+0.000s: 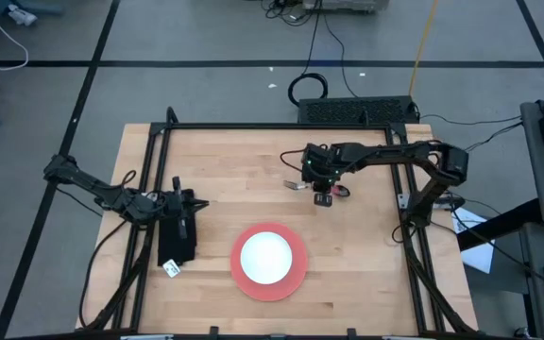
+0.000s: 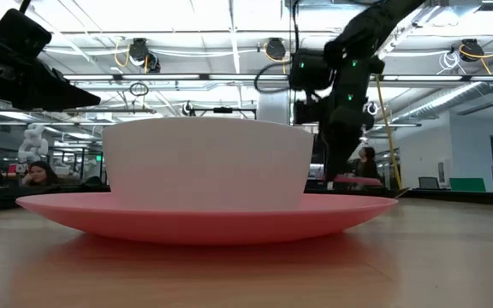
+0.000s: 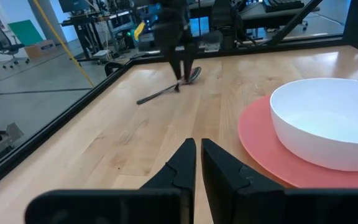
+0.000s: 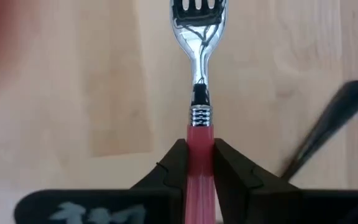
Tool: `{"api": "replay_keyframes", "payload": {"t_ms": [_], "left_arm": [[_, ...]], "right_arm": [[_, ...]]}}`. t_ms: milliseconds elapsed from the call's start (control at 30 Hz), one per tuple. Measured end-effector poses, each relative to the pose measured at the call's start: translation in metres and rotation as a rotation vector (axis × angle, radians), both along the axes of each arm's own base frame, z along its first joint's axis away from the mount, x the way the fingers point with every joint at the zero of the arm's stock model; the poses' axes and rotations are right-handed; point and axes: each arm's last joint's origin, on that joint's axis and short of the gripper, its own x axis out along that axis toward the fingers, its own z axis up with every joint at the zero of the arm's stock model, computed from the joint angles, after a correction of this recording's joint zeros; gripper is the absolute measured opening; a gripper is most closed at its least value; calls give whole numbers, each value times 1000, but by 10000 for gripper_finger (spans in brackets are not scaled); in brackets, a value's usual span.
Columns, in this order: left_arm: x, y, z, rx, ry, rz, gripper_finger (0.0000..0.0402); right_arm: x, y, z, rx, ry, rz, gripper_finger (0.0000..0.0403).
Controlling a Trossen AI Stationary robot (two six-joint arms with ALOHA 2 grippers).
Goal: Set table place
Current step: Put the pink fork to the right of the pink plate
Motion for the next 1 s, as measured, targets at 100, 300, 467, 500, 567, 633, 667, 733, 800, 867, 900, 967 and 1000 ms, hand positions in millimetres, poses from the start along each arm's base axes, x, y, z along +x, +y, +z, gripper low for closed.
{"api": "replay_keyframes", "payload": {"t_ms": [100,300,467,500,567,633,667,733,800,867,900,967,1000], "left_arm": [[0,0,0,0,0,0,31],[0,0,0,0,0,0,31],[0,0,0,1,0,0,31],[0,0,0,1,0,0,31],[0,0,0,1,0,0,31],[0,0,0,0,0,0,31],[0,0,0,0,0,0,31],[0,0,0,0,0,0,31],[0,0,0,1,0,0,31],[0,0,0,0,0,0,31],[0,0,0,0,0,0,31],[0,0,0,0,0,0,31],[0,0,0,-1,0,0,31]], "right_arm": [[-3,7,9,-1,-5,-12,40],[-10,25,25,-32,19,-59,40],[-14,45,36,-40,15,-93,40],[-14,50,38,-41,12,-102,40],[-14,61,39,-31,17,-112,40],[-15,72,39,-26,42,-108,40],[-16,78,39,-26,56,-104,40],[-17,89,39,-19,70,-113,40],[-18,99,38,-21,82,-125,40],[-19,108,38,-29,86,-133,40],[-19,112,38,-26,87,-135,40],[-20,122,38,-17,85,-137,40],[-20,127,38,-11,86,-140,40]]}}
